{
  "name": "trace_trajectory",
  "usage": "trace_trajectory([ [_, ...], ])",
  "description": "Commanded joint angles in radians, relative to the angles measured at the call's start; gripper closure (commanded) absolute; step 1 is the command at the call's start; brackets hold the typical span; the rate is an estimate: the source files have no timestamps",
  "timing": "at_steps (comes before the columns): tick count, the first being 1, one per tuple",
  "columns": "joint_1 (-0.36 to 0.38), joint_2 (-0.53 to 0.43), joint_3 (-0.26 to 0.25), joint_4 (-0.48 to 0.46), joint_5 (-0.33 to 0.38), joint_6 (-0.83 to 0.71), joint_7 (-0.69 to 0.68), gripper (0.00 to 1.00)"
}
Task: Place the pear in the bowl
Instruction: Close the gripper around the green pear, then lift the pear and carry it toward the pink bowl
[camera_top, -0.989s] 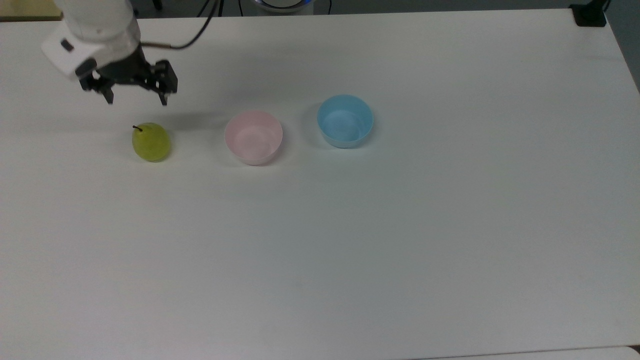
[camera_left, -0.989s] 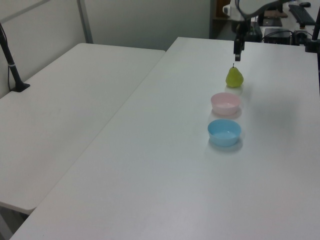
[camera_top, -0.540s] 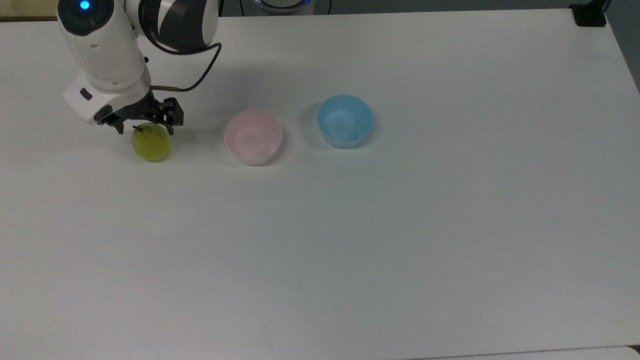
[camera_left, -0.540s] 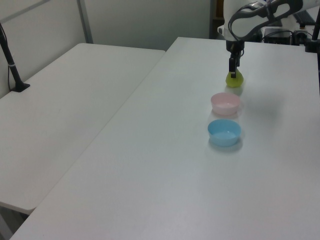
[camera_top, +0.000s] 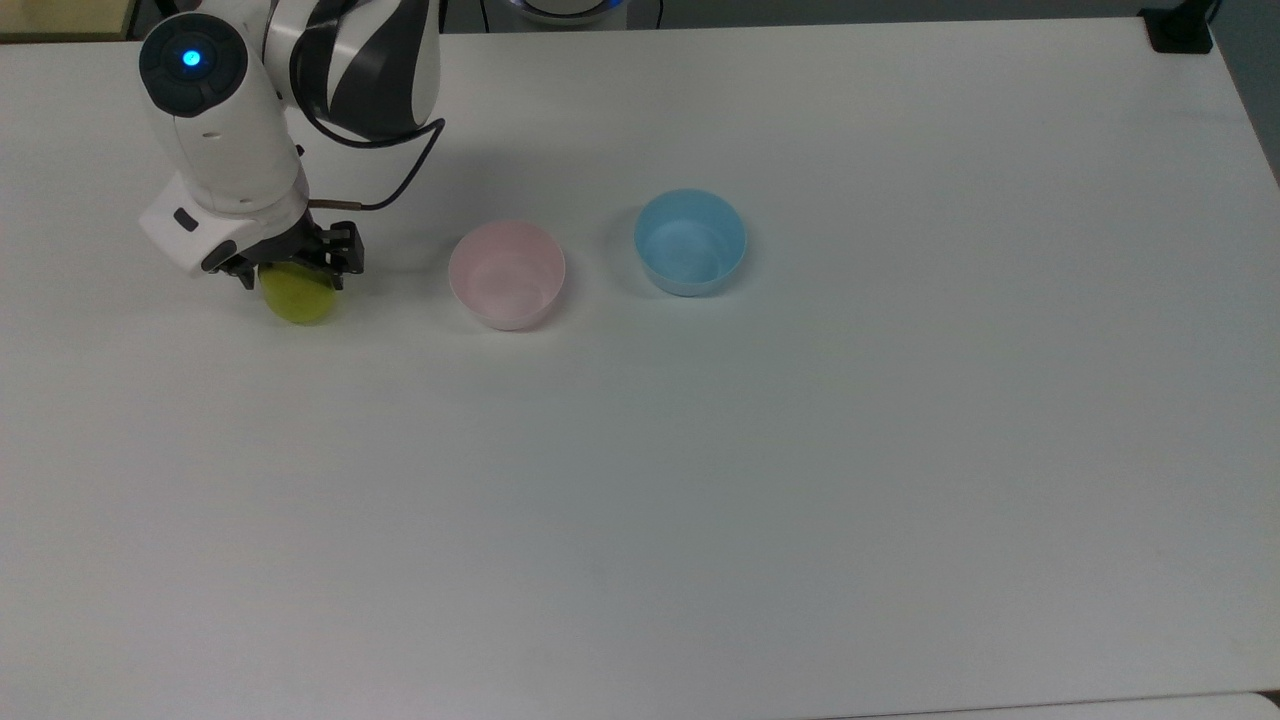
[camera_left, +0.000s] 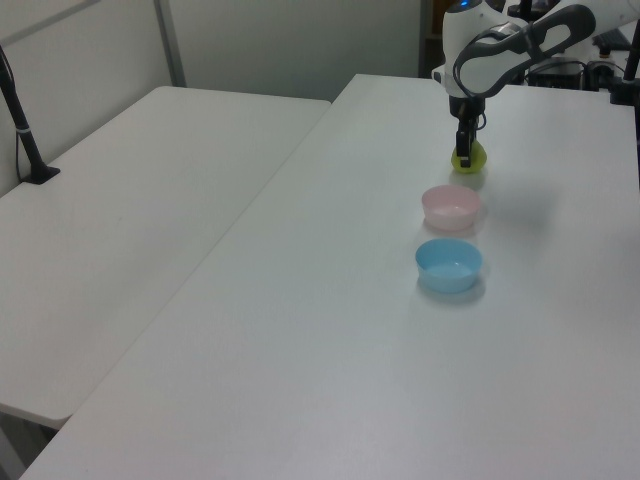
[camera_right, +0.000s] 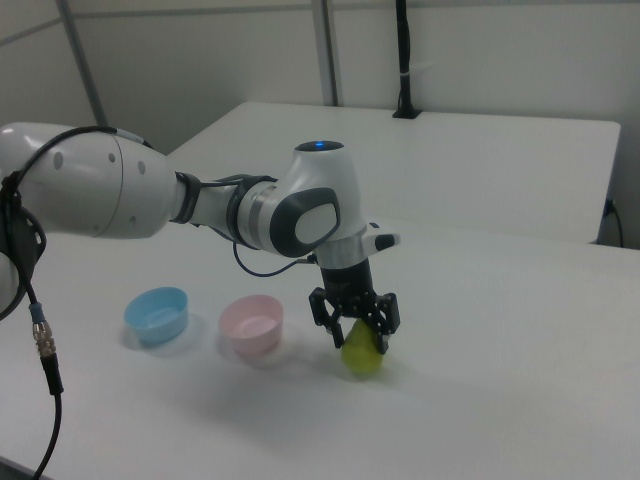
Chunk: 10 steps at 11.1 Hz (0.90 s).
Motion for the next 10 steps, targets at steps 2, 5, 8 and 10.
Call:
trace_trajectory([
  [2, -0.008, -0.008, -0.002, -0.011, -0.012, 0.030, -0.053, 0.49],
  [5, -0.021, -0.039, -0.003, -0.010, -0.012, 0.013, -0.064, 0.60],
  [8, -0.026, -0.106, -0.002, -0.001, -0.010, -0.085, -0.098, 0.60],
  [10, -0.019, -0.152, -0.002, -0.001, -0.004, -0.146, -0.086, 0.60],
])
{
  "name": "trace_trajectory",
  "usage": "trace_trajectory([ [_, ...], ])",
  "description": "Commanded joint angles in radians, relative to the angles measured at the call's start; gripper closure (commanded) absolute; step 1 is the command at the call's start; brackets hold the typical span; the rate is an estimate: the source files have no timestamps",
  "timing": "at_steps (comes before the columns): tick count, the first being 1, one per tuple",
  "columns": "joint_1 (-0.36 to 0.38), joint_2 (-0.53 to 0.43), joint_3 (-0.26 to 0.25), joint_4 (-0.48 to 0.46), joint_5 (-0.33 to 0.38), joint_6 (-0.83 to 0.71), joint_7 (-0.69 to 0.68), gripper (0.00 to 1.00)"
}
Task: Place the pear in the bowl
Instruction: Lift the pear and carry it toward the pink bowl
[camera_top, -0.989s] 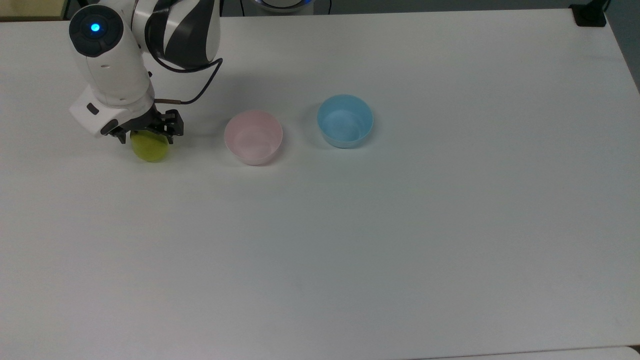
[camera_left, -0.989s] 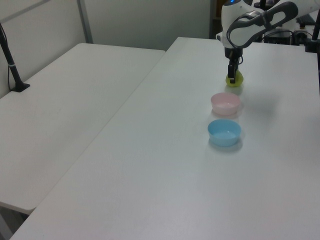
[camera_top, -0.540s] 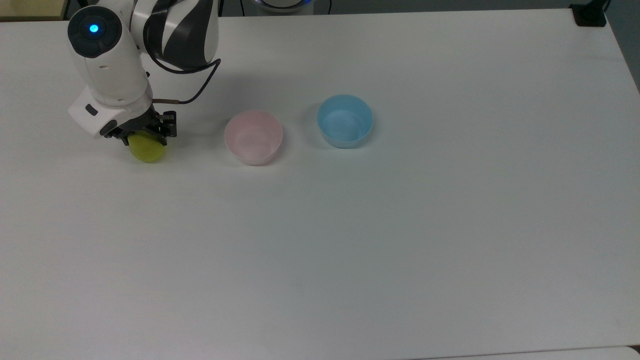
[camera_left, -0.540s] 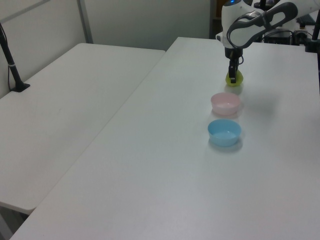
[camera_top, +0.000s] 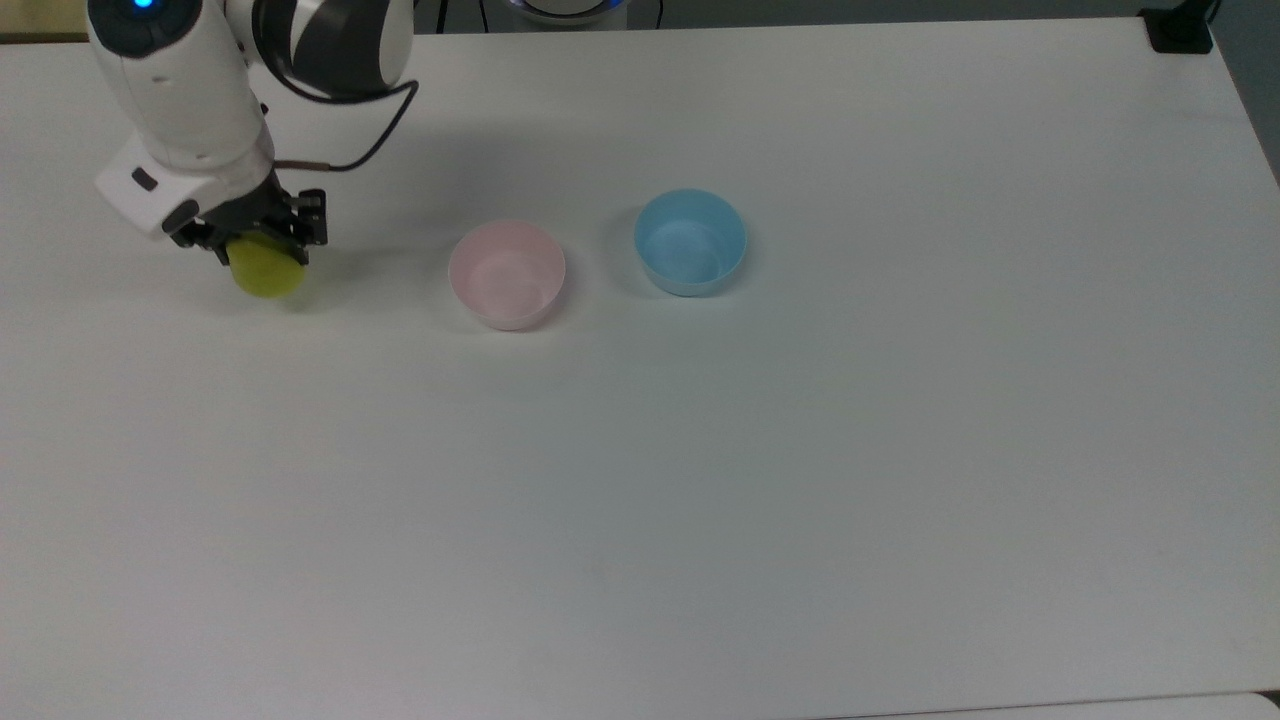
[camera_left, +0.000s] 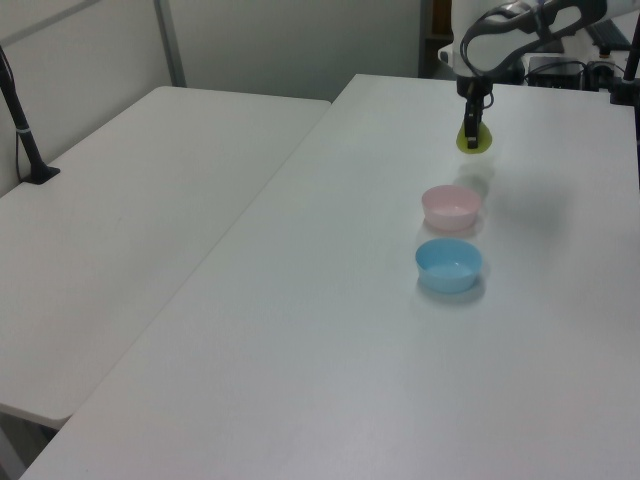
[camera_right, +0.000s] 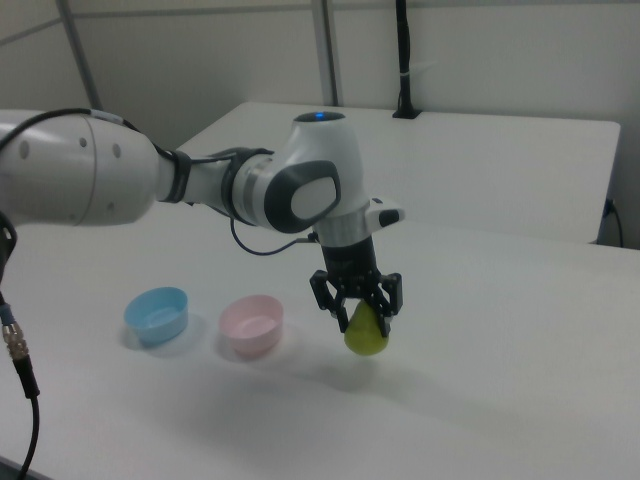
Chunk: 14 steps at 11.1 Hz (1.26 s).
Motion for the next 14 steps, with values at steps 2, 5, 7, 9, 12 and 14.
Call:
trace_trajectory([
  [2, 0.022, -0.154, 0.012, -0.015, 0.005, -0.172, -0.007, 0.60],
  [5, 0.134, -0.242, 0.012, -0.017, 0.005, -0.284, 0.086, 0.60],
  [7, 0.227, -0.256, 0.012, -0.015, 0.007, -0.314, 0.209, 0.58],
  [9, 0.298, -0.250, 0.012, -0.020, 0.010, -0.309, 0.315, 0.58],
  [12, 0.338, -0.222, 0.012, -0.037, 0.047, -0.291, 0.367, 0.57],
  [14, 0.360, -0.214, 0.012, -0.096, 0.048, -0.186, 0.401, 0.57],
])
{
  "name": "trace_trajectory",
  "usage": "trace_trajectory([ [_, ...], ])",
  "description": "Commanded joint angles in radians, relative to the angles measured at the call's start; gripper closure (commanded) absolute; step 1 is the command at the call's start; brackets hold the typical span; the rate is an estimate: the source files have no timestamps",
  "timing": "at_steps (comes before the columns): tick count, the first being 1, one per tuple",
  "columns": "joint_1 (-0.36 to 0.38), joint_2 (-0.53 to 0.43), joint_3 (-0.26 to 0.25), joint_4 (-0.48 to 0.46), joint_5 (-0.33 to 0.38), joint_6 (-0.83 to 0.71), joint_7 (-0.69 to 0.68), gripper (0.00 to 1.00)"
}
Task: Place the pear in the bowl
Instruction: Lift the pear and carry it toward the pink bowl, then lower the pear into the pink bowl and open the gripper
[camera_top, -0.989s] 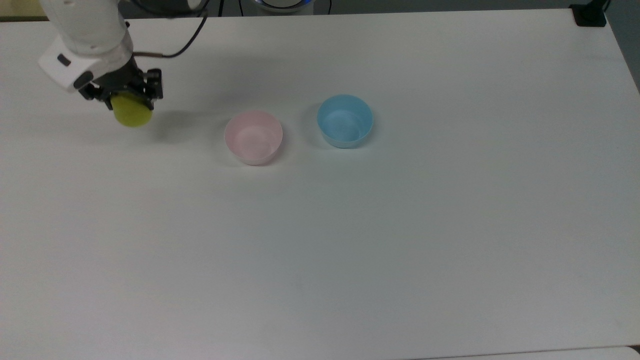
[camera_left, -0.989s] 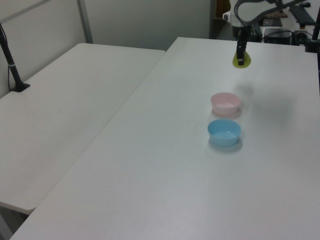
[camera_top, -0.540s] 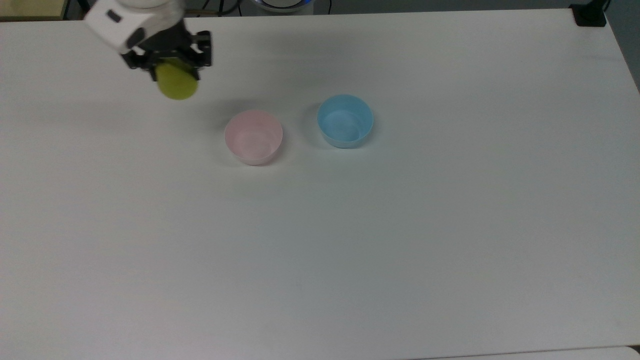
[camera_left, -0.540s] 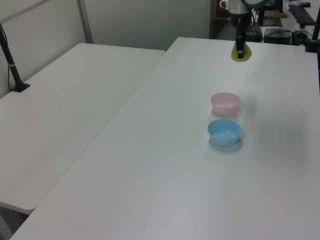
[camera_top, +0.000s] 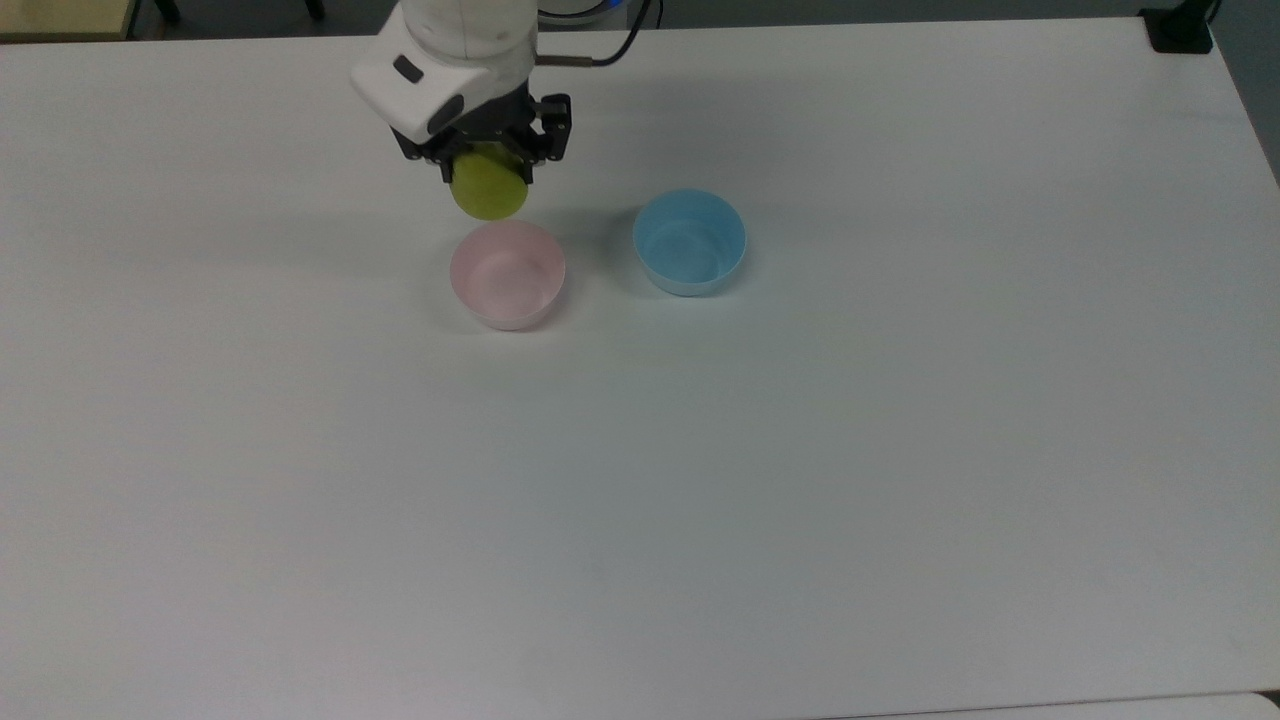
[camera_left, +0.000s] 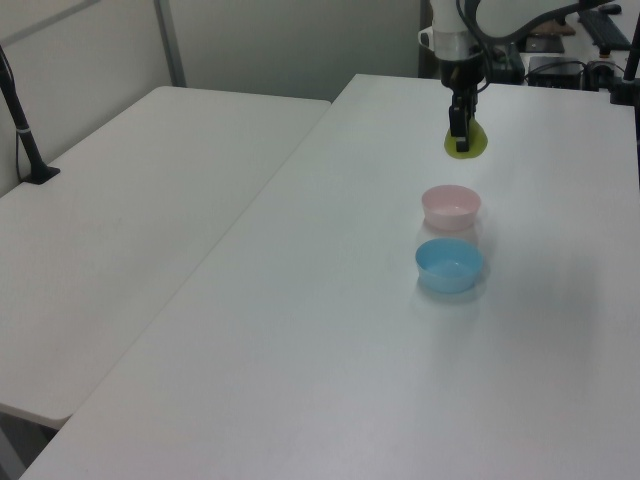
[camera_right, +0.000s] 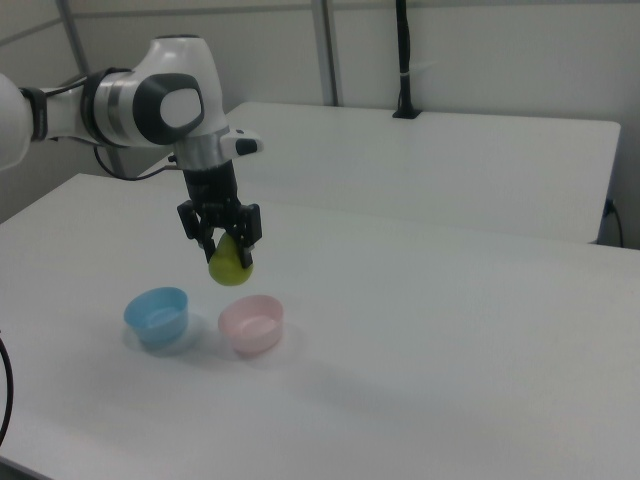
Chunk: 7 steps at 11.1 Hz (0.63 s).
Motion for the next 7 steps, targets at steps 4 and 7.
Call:
trace_trajectory([
  [4, 0.029, 0.077, -0.010, -0.093, 0.014, 0.221, 0.067, 0.57],
  [7, 0.029, 0.123, -0.010, -0.093, 0.012, 0.255, 0.067, 0.57],
])
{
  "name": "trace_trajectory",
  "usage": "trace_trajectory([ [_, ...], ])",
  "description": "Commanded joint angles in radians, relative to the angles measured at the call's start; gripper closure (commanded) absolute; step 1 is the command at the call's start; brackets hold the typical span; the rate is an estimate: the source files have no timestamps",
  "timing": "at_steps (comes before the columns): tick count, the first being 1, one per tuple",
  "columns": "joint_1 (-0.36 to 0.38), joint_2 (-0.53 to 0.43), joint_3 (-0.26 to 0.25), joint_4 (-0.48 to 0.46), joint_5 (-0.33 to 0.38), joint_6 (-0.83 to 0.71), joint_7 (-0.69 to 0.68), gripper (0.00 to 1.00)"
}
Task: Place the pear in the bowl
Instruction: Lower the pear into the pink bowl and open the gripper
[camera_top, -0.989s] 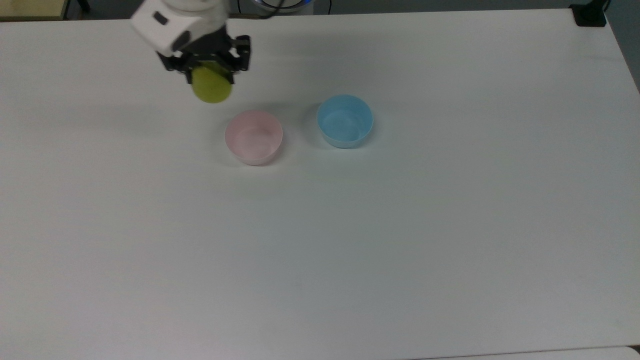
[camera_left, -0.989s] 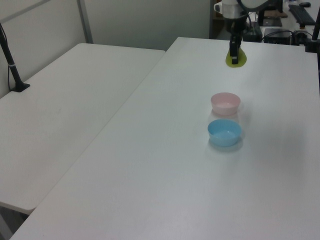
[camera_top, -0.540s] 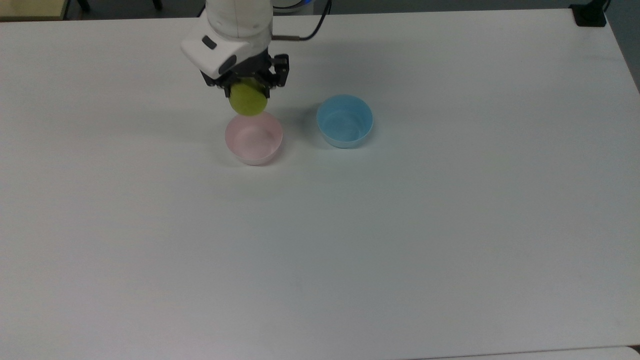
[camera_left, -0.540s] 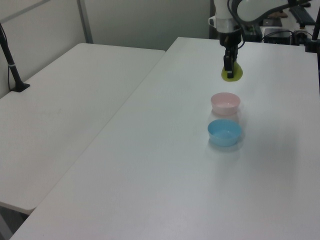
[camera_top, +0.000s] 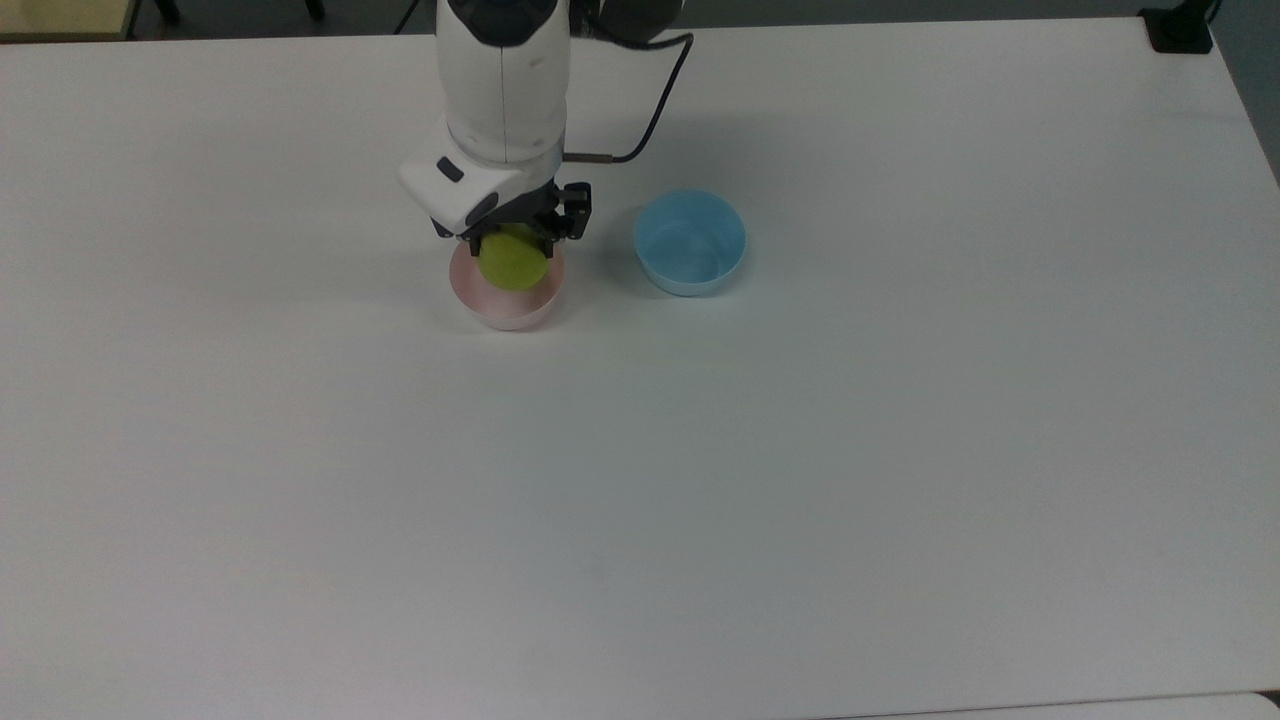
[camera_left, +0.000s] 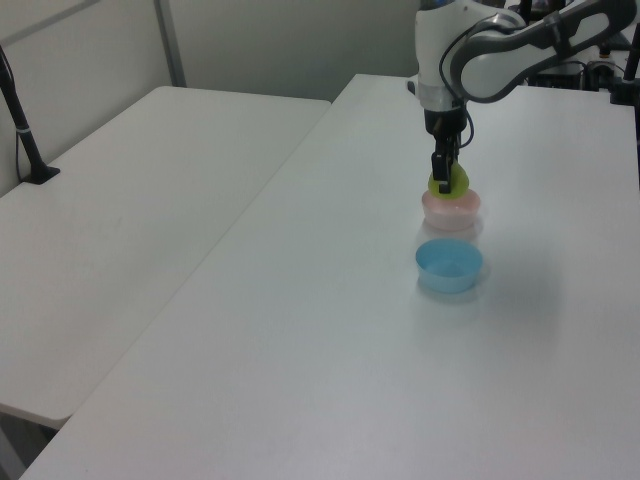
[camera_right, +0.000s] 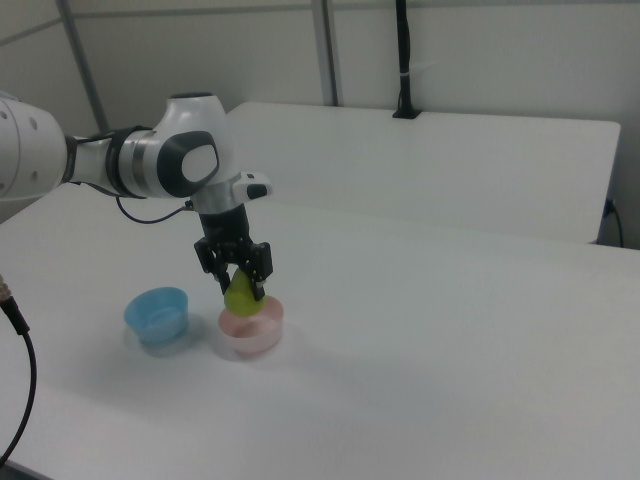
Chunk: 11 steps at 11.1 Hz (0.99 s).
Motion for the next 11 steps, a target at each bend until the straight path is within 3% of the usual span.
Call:
trace_trajectory([
  [1, 0.013, 0.028, -0.010, -0.013, 0.008, 0.046, 0.015, 0.57],
  [4, 0.011, 0.043, -0.012, -0.042, 0.005, 0.092, 0.017, 0.56],
  [6, 0.008, 0.054, -0.012, -0.042, 0.005, 0.096, 0.018, 0.47],
  [9, 0.005, 0.059, -0.012, -0.051, 0.005, 0.097, 0.020, 0.21],
  [11, 0.005, 0.050, -0.010, -0.049, 0.005, 0.086, 0.022, 0.15],
])
